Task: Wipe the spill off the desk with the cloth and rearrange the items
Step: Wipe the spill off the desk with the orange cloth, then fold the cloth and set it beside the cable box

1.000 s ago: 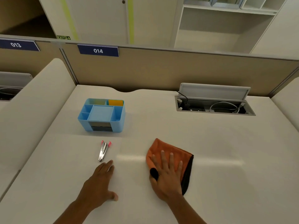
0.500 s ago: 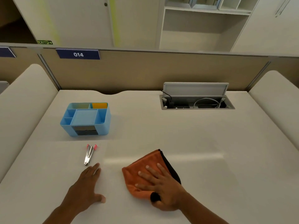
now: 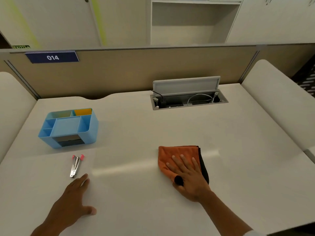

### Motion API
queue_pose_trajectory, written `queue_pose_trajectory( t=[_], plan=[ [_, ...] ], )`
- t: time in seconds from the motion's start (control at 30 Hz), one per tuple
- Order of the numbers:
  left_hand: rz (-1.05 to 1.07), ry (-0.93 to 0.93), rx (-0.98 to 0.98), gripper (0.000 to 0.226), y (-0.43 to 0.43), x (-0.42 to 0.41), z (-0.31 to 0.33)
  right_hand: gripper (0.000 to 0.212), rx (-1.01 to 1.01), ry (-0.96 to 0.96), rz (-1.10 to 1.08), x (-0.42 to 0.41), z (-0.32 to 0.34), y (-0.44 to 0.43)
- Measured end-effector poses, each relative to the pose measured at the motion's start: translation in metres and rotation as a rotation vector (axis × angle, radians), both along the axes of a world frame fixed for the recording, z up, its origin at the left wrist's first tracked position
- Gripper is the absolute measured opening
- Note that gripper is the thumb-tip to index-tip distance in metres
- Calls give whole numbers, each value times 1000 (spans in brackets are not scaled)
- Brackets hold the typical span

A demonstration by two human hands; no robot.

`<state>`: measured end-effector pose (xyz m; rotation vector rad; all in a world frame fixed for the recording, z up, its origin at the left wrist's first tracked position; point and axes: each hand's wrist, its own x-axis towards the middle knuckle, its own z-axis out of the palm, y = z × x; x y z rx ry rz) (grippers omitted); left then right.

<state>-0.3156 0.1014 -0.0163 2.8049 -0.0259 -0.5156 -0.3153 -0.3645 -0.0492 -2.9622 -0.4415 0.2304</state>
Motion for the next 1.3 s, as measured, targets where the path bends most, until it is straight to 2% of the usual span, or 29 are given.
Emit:
queue_pose_trajectory(
  t=[0.37, 0.73, 0.83, 0.9, 0.97, 1.07, 1.17, 1.3],
  plan=[
    [1, -22, 9, 132, 1, 3, -8, 71, 53, 45, -271, -37, -12, 65],
    [-20, -27, -29, 126, -4, 4, -17, 82, 63, 56, 84, -45, -3, 120],
    [23, -65, 10, 101, -12, -2, -12, 97, 154, 134, 110, -47, 3, 120],
    [86, -168, -76, 77, -32, -7, -9, 100, 204, 127, 11, -51, 12, 117],
    [135, -255, -240, 58, -60, -10, -7, 91, 204, 40, -230, -53, 22, 110],
    [191, -188, -411, 46, -107, -10, 7, 66, 100, -123, -600, -48, 32, 90],
    [219, -57, -445, 43, -142, -11, 13, 51, 46, -20, -678, -47, 35, 71],
    [228, 23, -426, 44, -163, -19, 16, 49, 24, 64, -690, -48, 33, 70]
  ],
)
